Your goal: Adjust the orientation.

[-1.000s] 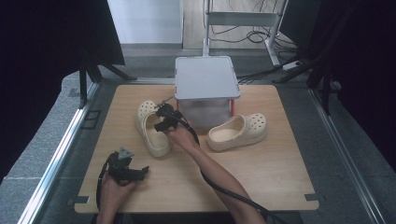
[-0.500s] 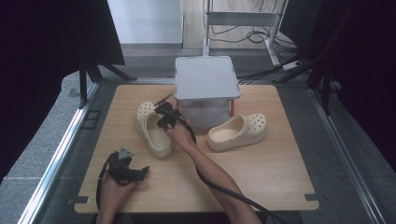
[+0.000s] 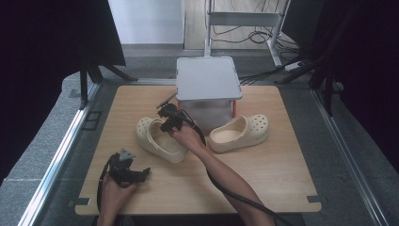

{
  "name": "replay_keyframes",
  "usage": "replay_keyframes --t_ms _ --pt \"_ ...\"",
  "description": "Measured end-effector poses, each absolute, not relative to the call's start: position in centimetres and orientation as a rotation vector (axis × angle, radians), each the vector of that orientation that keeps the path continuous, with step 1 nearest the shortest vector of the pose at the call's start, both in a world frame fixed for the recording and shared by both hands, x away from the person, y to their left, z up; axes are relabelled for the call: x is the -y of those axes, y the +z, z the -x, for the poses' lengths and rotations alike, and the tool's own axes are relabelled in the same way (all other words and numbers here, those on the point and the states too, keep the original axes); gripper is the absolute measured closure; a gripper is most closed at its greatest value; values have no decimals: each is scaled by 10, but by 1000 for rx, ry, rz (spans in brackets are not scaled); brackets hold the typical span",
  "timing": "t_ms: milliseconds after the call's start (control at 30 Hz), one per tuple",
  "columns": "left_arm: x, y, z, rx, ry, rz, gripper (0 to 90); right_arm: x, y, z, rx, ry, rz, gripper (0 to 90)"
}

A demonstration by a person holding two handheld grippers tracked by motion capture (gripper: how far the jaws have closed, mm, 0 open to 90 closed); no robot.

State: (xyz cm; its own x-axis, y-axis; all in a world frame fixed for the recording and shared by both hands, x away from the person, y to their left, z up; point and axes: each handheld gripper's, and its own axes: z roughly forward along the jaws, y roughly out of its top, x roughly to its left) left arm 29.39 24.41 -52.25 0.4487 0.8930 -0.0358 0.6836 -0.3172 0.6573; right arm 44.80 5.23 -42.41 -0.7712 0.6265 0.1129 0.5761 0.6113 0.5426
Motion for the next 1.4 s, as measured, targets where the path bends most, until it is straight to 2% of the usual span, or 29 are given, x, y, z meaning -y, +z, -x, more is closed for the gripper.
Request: replay_keyframes --t_ms 433,767,1067,1400 --pt "-244 -523 -294 -1314 451 -2099 0 -16 -387 -415 -2773 907 -968 767" --pt "-244 -522 -294 -1313 447 -2101 0 24 -375 -378 -2800 949 -947 766" --pt "-250 -522 -291 -1327 449 -2092 0 59 -393 -341 -2797 969 -974 766" --pt "-255 -522 -290 -1333 455 -2093 0 83 -443 -314 -2789 1016 -1003 764"
